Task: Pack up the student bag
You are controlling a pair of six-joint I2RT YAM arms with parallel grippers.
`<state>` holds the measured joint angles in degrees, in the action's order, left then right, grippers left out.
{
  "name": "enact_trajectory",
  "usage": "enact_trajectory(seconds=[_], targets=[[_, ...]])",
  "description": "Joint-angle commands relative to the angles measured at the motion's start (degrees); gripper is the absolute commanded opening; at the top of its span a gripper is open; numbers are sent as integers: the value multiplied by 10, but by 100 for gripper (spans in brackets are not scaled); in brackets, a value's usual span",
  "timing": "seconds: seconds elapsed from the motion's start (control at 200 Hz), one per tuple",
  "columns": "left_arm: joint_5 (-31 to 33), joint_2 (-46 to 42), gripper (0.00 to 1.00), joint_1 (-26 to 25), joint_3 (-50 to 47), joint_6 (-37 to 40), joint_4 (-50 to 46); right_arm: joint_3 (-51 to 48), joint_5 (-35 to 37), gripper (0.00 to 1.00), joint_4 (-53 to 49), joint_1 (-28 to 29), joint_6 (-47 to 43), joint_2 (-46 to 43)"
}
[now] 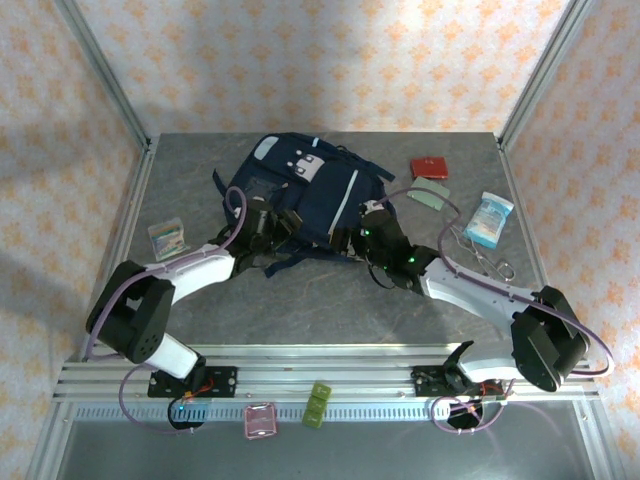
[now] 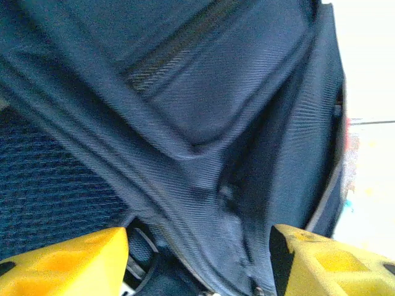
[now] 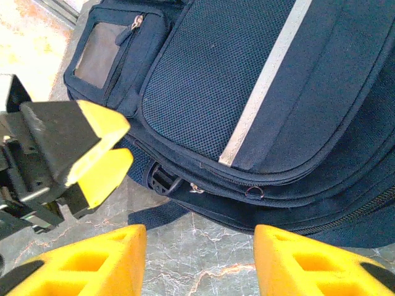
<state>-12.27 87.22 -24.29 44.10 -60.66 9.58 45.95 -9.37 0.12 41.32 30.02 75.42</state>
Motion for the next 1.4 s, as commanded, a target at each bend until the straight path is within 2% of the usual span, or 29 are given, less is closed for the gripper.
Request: enact_trajectory(seconds=[0.0,0.22,0.295,0.33,0.395,0.455,0.531,0.751,0.996,1.111,1.396], targets=[[46,10,62,-2,6,-6,-2,-1,21,49,22,-2,9,-18],[81,53,62,3,31,-6,-1,-6,23,48,24,-2,9,-25],[78,73,58,9,29,-12,31,-7,23,48,25,-2,8,-26],[71,82,51,13,28,-16,45,-8,23,48,24,-2,8,-26],[56,97,28,20,33,-19,61,-11,21,48,23,-2,8,-26],[37,106,12,26,42,-19,67,-18,20,48,22,-2,10,-26],[21,105,0,28,56,-12,61,-31,18,48,25,-2,13,-28],[-17,46,0,29,76,-22,48,-66,-22,47,62,1,7,-27],[-34,-21,0,18,105,-45,27,-60,-44,47,110,33,-30,-11],[-35,-29,0,12,119,-49,23,-46,-39,46,129,41,-30,11],[-47,-29,0,2,122,-67,44,-4,30,44,157,43,-9,73]])
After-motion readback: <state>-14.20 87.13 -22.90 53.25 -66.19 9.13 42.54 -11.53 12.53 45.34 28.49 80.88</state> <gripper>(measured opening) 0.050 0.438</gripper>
